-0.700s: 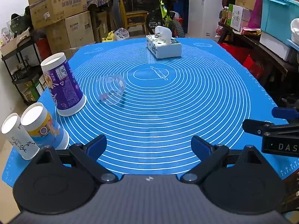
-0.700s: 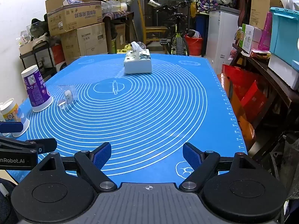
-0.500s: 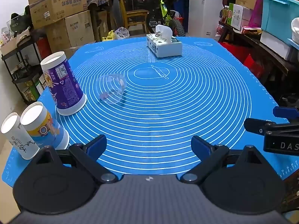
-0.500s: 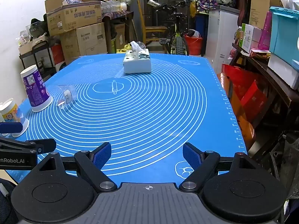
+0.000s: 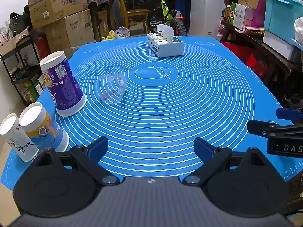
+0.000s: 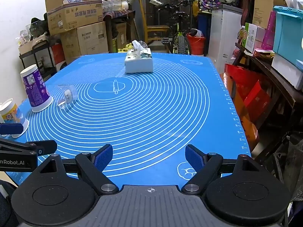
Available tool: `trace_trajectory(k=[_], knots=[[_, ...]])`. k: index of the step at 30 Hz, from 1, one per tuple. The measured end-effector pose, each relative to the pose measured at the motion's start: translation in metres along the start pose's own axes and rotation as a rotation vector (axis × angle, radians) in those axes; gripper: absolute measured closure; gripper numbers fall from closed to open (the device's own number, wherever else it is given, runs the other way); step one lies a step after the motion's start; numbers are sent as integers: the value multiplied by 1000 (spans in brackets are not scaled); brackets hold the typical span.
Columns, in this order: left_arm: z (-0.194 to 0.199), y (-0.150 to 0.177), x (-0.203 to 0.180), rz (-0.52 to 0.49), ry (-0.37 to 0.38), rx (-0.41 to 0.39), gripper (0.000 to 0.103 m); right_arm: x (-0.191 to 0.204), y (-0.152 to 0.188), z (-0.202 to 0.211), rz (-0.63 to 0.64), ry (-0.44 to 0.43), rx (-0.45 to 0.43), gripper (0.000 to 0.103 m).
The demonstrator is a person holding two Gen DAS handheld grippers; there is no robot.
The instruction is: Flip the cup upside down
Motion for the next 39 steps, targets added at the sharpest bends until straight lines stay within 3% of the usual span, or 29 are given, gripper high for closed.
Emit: trace_trajectory(k=[39], knots=[[2,-2,1,-9,-3,-6,7,1,-3,0,3,3,2,17]])
Point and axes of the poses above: each gripper's, at about its wrist camera, not at the fingertips, and z roughly against the way its jaws point, x to its left, y to its underside, the point moved 10 cm from there along -z, roughly the way its jaws point, and after that the axes turned 12 degrees about -x, right-handed, at the moved point
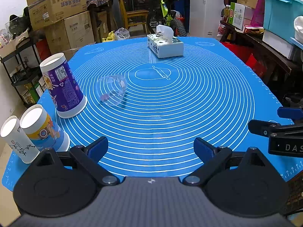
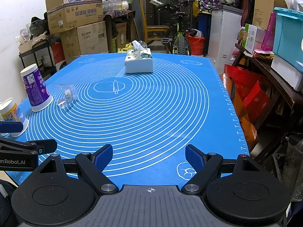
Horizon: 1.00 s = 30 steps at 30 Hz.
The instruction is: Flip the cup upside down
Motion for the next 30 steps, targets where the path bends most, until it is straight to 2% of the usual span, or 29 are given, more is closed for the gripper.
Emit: trace_trajectory(k=[30], knots=[[-3,-2,2,-4,-4,-7,7,-2,2,-1,3,-2,1,17]])
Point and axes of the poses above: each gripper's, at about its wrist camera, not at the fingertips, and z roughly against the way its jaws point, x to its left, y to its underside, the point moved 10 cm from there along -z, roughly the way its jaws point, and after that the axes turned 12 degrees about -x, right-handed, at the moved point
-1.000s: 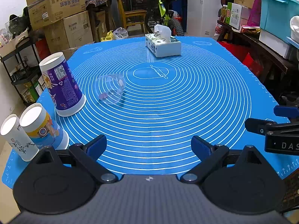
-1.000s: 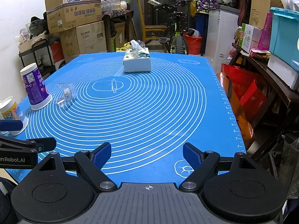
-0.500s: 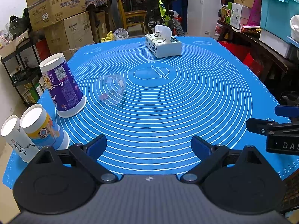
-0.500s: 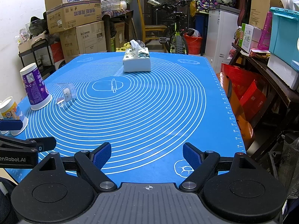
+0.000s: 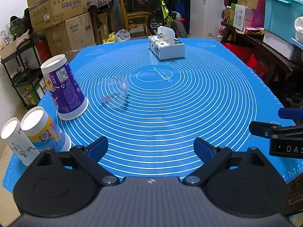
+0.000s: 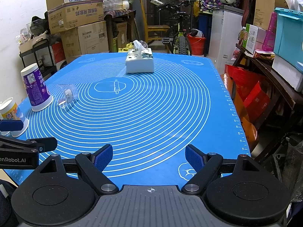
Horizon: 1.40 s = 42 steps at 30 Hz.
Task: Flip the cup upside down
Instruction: 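Move the left gripper to the clear plastic cup lying on its side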
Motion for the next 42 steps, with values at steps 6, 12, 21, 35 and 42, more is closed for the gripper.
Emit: trace_trajectory(k=[6,12,21,35,42], knots=[[-1,-1,1,3,0,-3,7,3,-1,-2,1,-4,1,17],[-13,-6,10,-7,-23,-37,7,4,-2,-6,0,-7,3,17],[-47,-21,31,-53,-109,-124,7,3,0,-19,-10,-2,14,17],[-111,-42,65,-88,-199,-177,7,1,-1,-47,-14,11,29,17],[-128,-42,67,-90,-205,-180,7,1,-1,-58,-19,13,38,17]])
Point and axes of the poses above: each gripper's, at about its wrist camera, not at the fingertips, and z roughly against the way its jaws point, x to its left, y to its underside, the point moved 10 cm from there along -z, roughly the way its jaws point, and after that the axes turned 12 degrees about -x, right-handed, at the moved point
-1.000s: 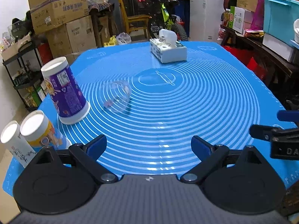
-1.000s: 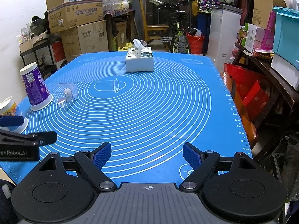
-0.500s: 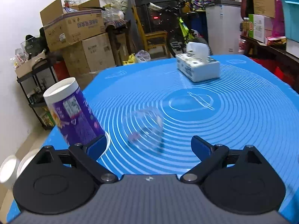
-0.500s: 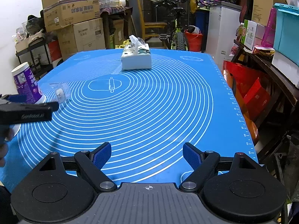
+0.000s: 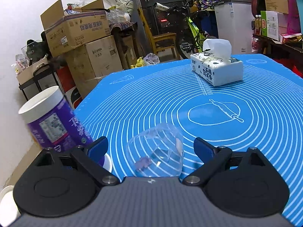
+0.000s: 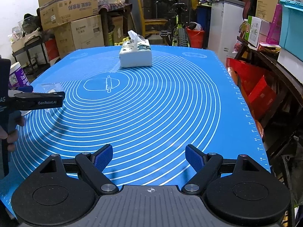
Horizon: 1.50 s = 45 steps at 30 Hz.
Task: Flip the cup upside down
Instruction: 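Move the left gripper to the clear plastic cup lying on its side, then close the left gripper on the clear cup and lift it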
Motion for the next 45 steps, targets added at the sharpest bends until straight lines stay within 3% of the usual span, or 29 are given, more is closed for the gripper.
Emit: trace_trajectory(k=[8,10,12,14,18,23,34,45], knots=[[-16,9,0,7,-7,36,8,-3,0,-6,-10,7,2,17],[-18,11,0,14,-3,50,12,-5,1,-6,-14,9,2,17],[-17,10,-2,30,21,48,28,-6,1,-7,-18,12,2,17],[-15,9,-4,42,42,52,35,-7,1,-7,-22,14,3,17],[-12,9,-8,26,46,57,36,-9,1,-6,-27,13,-3,17],[7,4,-17,91,85,72,36,-12,1,-5,-39,17,-6,17],[63,-15,-79,144,200,51,36,-31,3,6,-70,48,-13,17],[63,4,-119,115,222,100,36,-42,8,12,-77,60,-7,17]])
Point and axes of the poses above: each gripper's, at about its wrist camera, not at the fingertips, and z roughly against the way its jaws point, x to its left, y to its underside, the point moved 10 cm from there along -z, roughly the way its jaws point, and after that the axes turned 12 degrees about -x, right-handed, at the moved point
